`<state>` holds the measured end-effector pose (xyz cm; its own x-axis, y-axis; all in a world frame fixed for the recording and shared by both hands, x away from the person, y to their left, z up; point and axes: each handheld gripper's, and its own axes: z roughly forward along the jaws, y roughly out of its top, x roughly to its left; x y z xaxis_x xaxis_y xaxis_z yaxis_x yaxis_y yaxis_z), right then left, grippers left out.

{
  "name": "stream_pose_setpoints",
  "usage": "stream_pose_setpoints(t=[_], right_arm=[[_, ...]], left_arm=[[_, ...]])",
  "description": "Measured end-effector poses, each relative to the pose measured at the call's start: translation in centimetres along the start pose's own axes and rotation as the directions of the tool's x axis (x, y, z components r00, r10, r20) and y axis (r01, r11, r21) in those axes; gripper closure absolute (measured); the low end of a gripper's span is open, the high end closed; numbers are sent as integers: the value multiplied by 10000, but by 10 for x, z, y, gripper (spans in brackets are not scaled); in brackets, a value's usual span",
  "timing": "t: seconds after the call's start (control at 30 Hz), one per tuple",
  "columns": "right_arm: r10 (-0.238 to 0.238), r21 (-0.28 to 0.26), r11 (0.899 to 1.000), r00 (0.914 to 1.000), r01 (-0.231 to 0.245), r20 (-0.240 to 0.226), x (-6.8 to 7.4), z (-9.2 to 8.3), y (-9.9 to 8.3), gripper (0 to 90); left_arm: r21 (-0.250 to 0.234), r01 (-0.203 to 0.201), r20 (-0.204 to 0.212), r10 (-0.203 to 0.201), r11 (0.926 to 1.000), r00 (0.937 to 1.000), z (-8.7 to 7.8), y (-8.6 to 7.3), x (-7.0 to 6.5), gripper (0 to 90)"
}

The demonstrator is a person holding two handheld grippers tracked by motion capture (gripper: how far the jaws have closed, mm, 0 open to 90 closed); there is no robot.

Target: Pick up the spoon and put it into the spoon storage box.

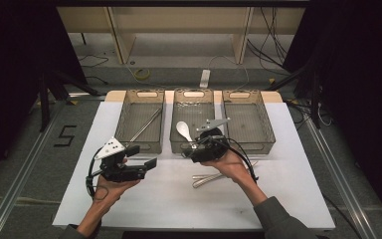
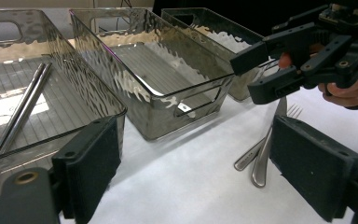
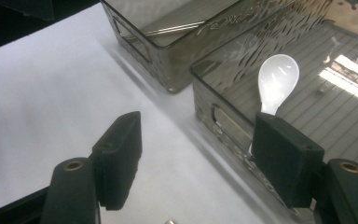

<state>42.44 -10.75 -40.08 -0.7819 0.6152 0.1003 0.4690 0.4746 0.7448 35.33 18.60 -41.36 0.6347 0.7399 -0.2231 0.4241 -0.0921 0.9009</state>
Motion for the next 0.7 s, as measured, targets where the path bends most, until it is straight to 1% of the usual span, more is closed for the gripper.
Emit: stream_pose_setpoints(t=[0.1,0.17,0.2,0.3,0.33,0.37,0.4,0.43,0.47,0.5,0.53,0.57,0.6,0.63,0.67,0.7], right_arm=[[48,-56,10000,10000,-48,32,0,-1,-4,336],[124,29,9999,9999,-124,-12,0,-1,-7,323],[77,60,10000,10000,-77,32,0,-1,-9,321],[180,155,9997,9998,-181,79,-2,0,-15,316],[150,159,9998,9999,-151,65,-3,1,-17,316],[259,184,9995,9996,-260,88,-4,2,-19,317],[229,188,9996,9997,-231,109,-4,2,-20,321],[269,222,9994,9995,-273,175,-4,3,-22,340],[245,235,9994,9993,-251,269,-5,3,-24,381],[118,200,9997,9993,-125,341,-5,4,-26,430],[57,160,9999,9995,-62,325,-6,4,-28,457],[50,242,9997,9996,-57,292,-6,5,-29,471],[31,333,9994,9992,-45,392,-6,6,-30,494],[-86,378,9993,9987,67,505,-6,8,-31,511],[-146,483,9988,9984,120,539,-7,9,-32,530],[-62,571,9984,9986,32,521,-6,10,-33,550]], left_arm=[[-10,-29,-1,29,10000,10000,0,0,0,157],[-20,-16,-2,16,10000,10000,0,0,0,157],[-43,18,-7,-18,10000,10000,0,0,0,157],[-51,46,4,-46,10000,10000,0,0,0,157],[-47,61,10,-61,10000,10000,1,1,0,157],[-31,55,9,-55,10000,10000,1,1,0,157],[-26,51,-2,-51,10000,10000,1,1,-1,157],[-12,16,16,-16,10000,10000,2,1,-1,157],[32,-37,27,37,10000,10000,2,1,-1,157],[34,-38,23,37,10000,10000,2,1,-1,157],[44,-29,22,29,10000,10000,3,1,-1,157],[48,-22,18,22,10000,10000,2,1,-1,157],[40,-2,24,2,10000,10000,2,1,-1,157],[-5,48,16,-48,10000,10000,2,1,-1,157],[-18,49,17,-49,10000,10000,2,1,-1,157],[-22,33,22,-33,10000,10000,2,1,-1,157]])
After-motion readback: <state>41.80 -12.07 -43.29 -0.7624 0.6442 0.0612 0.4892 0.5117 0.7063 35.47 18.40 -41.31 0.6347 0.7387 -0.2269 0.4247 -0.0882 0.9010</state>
